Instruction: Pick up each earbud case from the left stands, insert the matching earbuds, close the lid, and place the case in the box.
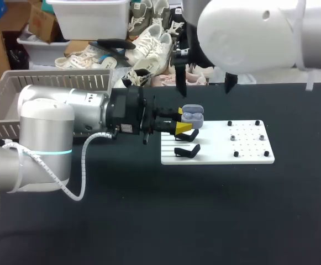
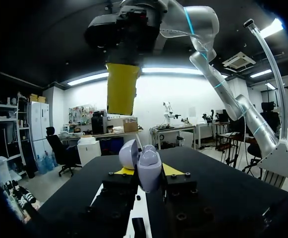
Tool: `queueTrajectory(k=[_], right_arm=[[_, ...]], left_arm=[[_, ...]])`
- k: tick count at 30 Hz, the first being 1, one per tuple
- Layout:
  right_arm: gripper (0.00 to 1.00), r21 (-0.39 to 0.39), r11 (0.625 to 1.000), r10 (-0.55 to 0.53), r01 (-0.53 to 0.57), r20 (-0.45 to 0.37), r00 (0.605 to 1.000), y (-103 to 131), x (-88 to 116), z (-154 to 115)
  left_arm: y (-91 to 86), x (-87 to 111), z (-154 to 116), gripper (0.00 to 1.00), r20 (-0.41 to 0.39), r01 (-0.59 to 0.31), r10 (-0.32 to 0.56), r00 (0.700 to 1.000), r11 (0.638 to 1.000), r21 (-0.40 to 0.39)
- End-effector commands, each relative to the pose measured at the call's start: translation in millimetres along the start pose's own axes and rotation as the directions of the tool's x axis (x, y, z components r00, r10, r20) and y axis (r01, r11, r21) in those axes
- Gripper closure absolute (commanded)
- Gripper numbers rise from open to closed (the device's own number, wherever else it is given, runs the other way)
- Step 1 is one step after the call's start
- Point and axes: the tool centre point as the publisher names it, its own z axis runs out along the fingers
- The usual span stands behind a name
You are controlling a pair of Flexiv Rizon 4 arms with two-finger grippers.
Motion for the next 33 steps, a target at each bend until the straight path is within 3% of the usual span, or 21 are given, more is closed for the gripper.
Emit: queueTrajectory(k=[1,11,33], right_arm=[[0.00,0.025,0.999,0.029,-0.029,-0.019,0.999,-4,-12,8],[0.00,0.051,0.998,0.052,-0.048,-0.076,0.996,-16,-19,34],[0.00,0.016,1.000,0.020,-0.019,-0.121,0.992,-8,19,39]], left_arm=[[-0.8,0.1,0,1.00,0.001,-0.001,0.001,1.000,1.000,-0.004],[-0.8,0.1,0,1.00,0.001,-0.001,0.001,1.000,1.000,-0.004],[-0.8,0.1,0,1.00,0.001,-0.001,0.001,1.000,1.000,-0.004]])
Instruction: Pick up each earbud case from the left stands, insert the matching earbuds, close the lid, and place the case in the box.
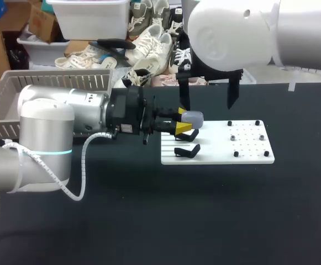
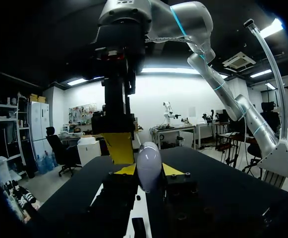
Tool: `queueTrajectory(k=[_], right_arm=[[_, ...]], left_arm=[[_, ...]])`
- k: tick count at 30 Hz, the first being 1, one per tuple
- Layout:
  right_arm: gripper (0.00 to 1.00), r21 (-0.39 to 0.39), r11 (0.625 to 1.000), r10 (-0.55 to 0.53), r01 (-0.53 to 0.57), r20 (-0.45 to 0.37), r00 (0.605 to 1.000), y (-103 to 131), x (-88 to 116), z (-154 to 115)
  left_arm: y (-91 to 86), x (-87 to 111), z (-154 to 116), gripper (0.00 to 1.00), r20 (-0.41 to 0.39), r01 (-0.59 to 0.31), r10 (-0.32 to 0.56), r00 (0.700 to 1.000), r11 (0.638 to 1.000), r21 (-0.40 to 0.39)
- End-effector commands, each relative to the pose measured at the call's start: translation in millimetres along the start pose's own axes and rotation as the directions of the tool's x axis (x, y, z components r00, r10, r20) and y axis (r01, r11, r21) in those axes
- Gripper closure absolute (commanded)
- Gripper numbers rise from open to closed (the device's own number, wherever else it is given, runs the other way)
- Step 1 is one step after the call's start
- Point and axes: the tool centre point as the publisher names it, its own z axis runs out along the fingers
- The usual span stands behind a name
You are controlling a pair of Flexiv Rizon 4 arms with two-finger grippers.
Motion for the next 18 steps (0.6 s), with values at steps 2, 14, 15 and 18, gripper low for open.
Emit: queueTrajectory(k=[2,14,15,18], right_arm=[[0.00,-0.002,1.000,0.025,-0.025,0.043,0.999,-6,11,-9],[0.00,-0.108,0.964,-0.215,0.244,0.231,0.949,-25,38,-78],[0.00,-0.119,0.955,-0.240,0.273,0.234,0.942,-26,39,-79],[0.00,-0.115,0.934,-0.307,0.339,0.229,0.924,-32,44,-78]], left_arm=[[-0.7,0.1,0,1.00,0.001,-0.001,0.001,1.000,1.000,-0.004],[-0.7,0.1,0,1.00,0.001,-0.001,0.001,1.000,1.000,-0.004],[-0.7,0.1,0,1.00,0.001,-0.001,0.001,1.000,1.000,-0.004],[-0.7,0.1,0,1.00,0.001,-0.001,0.001,1.000,1.000,-0.004]])
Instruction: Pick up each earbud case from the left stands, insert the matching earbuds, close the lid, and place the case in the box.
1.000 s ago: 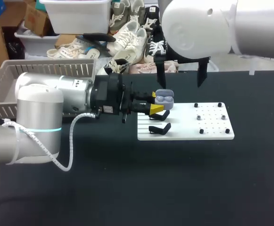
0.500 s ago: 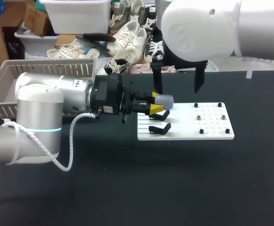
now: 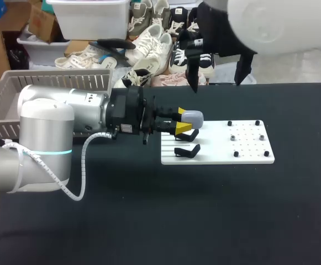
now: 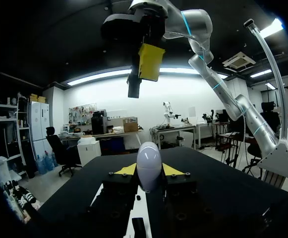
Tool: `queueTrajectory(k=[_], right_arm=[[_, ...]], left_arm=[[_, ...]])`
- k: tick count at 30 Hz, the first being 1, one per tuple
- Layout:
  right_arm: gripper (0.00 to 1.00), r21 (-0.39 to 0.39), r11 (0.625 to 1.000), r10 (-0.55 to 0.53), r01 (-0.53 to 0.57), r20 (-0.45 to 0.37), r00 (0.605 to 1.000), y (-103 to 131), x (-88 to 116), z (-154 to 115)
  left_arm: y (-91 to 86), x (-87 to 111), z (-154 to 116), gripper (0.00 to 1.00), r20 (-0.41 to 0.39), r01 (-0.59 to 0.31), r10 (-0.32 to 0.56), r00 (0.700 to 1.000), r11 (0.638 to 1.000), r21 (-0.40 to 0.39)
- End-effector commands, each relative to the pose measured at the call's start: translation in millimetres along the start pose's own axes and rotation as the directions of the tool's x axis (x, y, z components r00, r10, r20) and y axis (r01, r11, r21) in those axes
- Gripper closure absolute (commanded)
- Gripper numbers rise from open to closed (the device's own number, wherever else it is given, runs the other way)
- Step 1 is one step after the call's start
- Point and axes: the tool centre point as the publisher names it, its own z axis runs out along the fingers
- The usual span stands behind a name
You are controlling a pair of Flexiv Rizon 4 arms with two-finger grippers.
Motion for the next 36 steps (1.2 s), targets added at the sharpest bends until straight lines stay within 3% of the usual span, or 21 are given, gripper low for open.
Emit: queueTrajectory(k=[1,9,15,26,33,36], right_arm=[[0.00,-0.063,0.990,-0.120,0.125,0.082,0.989,-15,26,-1],[0.00,-0.093,0.989,-0.109,0.119,0.104,0.989,-45,40,7],[0.00,-0.148,0.980,-0.110,0.136,0.169,0.979,-71,44,-3],[0.00,-0.148,0.980,-0.110,0.136,0.169,0.979,-71,44,-3],[0.00,-0.148,0.980,-0.110,0.136,0.169,0.979,-71,44,-3],[0.00,-0.148,0.980,-0.110,0.136,0.169,0.979,-71,44,-3]], left_arm=[[-0.7,0.1,0,1.00,0.001,-0.001,0.001,1.000,1.000,-0.004],[-0.7,0.1,0,1.00,0.001,-0.001,0.001,1.000,1.000,-0.004],[3.9,-15.3,-9,1.00,-0.018,0.006,-0.008,1.000,0.995,-0.102],[0.4,-41.1,-45,1.00,-0.088,0.006,-0.034,0.996,0.955,-0.298],[24.8,-57.6,-66,1.00,-0.205,-0.051,-0.036,0.978,0.914,-0.404],[38.7,-57.2,-77,1.00,-0.240,-0.065,-0.057,0.969,0.880,-0.470]])
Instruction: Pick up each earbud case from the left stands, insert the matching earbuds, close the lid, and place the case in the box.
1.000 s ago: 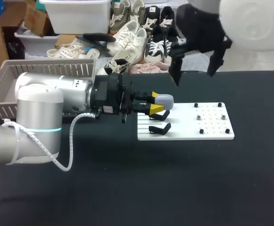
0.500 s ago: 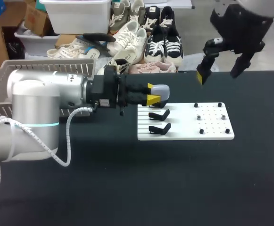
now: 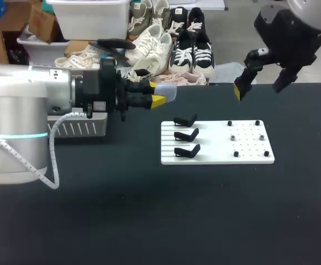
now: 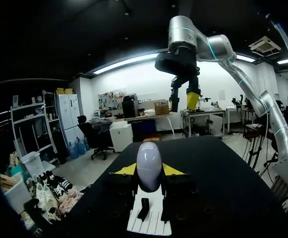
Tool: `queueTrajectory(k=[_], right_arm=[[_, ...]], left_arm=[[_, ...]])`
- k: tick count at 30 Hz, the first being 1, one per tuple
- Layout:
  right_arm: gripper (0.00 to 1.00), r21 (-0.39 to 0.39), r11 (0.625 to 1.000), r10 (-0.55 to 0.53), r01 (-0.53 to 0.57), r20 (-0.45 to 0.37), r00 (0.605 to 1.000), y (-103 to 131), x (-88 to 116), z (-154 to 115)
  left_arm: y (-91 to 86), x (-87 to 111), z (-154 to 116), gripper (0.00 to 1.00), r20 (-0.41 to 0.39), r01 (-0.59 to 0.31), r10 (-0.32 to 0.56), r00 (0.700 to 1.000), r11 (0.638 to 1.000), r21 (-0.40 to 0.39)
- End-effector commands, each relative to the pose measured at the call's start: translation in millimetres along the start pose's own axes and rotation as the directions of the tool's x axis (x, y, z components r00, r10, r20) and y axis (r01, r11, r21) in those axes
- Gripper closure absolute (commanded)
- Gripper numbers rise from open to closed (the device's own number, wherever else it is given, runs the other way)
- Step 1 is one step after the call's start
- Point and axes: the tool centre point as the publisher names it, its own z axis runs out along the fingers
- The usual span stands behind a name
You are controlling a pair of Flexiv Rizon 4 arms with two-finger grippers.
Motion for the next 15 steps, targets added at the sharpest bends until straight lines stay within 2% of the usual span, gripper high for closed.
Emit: queueTrajectory(k=[1,7,13,15], right_arm=[[0.00,0.005,1.000,0.003,-0.003,0.018,1.000,1,4,0],[0.00,0.005,1.000,0.003,-0.003,0.018,1.000,1,4,0],[0.00,0.005,1.000,0.003,-0.003,0.018,1.000,1,4,0],[0.00,0.005,1.000,0.003,-0.003,0.018,1.000,1,4,0]], left_arm=[[11.3,-4.7,-7,1.00,-0.073,-0.005,-0.011,0.997,0.976,-0.217],[34.6,7.8,-36,1.00,-0.167,-0.004,-0.062,0.984,0.928,-0.372],[53.5,26.5,-78,1.00,-0.222,0.029,-0.169,0.960,0.852,-0.522],[55.0,28.6,-89,1.00,-0.236,0.033,-0.196,0.952,0.830,-0.557]])
